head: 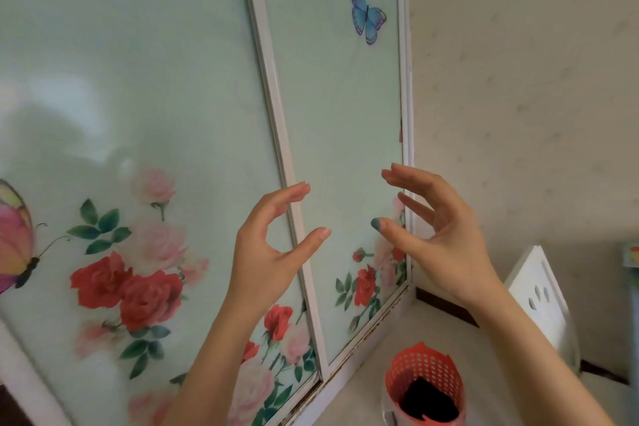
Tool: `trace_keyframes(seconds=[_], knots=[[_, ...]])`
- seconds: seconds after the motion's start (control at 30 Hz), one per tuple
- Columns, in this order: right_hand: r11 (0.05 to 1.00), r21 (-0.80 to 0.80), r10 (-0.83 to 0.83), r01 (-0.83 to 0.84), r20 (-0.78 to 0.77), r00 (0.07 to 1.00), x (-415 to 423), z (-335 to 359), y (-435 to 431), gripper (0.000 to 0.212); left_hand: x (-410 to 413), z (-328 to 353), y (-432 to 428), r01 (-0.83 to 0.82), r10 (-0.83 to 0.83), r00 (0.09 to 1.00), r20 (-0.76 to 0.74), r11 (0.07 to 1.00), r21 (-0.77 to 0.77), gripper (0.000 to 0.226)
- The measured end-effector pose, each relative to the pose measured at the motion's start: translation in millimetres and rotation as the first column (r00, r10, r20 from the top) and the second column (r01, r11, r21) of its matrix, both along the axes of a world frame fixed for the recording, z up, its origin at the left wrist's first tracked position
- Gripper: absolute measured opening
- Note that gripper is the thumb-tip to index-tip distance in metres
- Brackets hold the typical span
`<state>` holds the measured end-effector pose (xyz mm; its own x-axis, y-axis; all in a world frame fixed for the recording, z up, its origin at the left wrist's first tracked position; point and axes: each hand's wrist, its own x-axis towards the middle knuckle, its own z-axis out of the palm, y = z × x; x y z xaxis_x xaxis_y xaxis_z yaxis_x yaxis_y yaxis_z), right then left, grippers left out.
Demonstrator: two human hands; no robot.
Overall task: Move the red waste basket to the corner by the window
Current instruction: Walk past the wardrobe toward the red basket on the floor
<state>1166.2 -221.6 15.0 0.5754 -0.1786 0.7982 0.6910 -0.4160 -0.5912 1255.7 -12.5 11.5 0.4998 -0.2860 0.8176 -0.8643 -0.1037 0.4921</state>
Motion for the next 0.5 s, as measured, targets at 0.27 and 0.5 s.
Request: trace_keyframes(seconds=[0.27, 0.5], knots=[[0.995, -0.013, -0.096, 0.096, -0.017, 0.995, 92.0, -7.8, -22.1, 0.057, 117.5, -10.8, -27.0, 0.083, -0.083, 0.996, 0.014, 0.997, -0.004, 0.050], [0.979, -0.008, -0.202, 0.202, -0.005, 0.979, 197.9, -5.4, -33.5, 0.056, 242.3, -9.7, -59.9, 0.186, -0.186, 0.982, 0.015, 0.982, -0.004, 0.050]])
